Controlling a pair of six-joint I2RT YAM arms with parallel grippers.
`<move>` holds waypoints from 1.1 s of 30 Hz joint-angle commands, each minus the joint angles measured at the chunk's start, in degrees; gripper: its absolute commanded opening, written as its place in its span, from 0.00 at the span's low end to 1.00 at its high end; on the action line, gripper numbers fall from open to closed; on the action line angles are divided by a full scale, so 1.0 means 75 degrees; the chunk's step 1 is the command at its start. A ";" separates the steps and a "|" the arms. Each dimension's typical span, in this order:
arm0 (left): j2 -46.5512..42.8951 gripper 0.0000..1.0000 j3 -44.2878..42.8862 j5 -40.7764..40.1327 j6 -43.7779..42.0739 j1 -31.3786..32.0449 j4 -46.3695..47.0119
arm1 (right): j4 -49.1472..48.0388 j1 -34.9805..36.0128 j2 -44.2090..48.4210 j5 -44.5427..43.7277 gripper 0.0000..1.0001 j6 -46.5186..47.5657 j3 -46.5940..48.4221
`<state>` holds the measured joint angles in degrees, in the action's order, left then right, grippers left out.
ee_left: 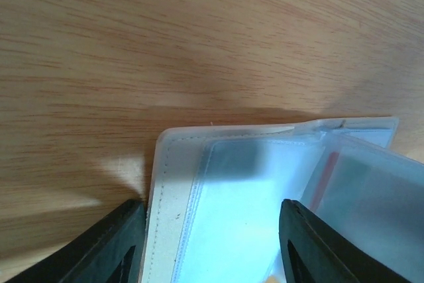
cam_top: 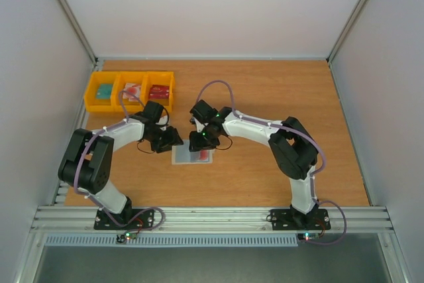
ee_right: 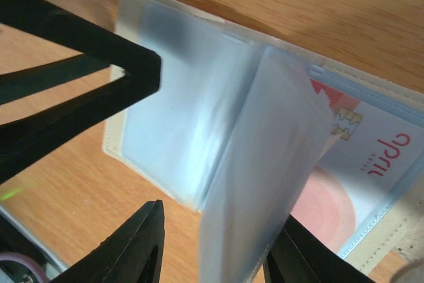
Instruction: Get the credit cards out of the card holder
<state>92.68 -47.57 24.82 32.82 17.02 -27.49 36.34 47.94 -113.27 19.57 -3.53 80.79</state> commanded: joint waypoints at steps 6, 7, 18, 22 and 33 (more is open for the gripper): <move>0.0363 0.50 0.0152 -0.0027 0.0007 0.0057 -0.0042 | -0.0077 0.0060 0.0748 0.0024 0.42 0.0351 0.0057; 0.0358 0.49 0.0155 -0.0028 0.0007 0.0057 -0.0048 | 0.0061 0.0048 0.0686 -0.0186 0.41 0.0353 0.0107; 0.0347 0.46 0.0148 0.0013 -0.0002 0.0057 -0.0015 | 0.0008 -0.0064 -0.0125 0.0091 0.22 0.0187 0.0380; 0.0340 0.46 0.0146 0.0065 0.0007 0.0056 0.0007 | 0.0140 -0.0064 -0.0330 0.0112 0.11 0.0167 0.0569; 0.0109 0.61 0.0016 0.0701 -0.0173 0.0057 0.0139 | 0.0318 -0.0174 0.0918 -0.0052 0.01 0.0748 0.0001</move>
<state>93.32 -47.66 27.33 32.75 17.08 -26.65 38.15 47.03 -113.73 19.00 -1.61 82.59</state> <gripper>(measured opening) 0.574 0.029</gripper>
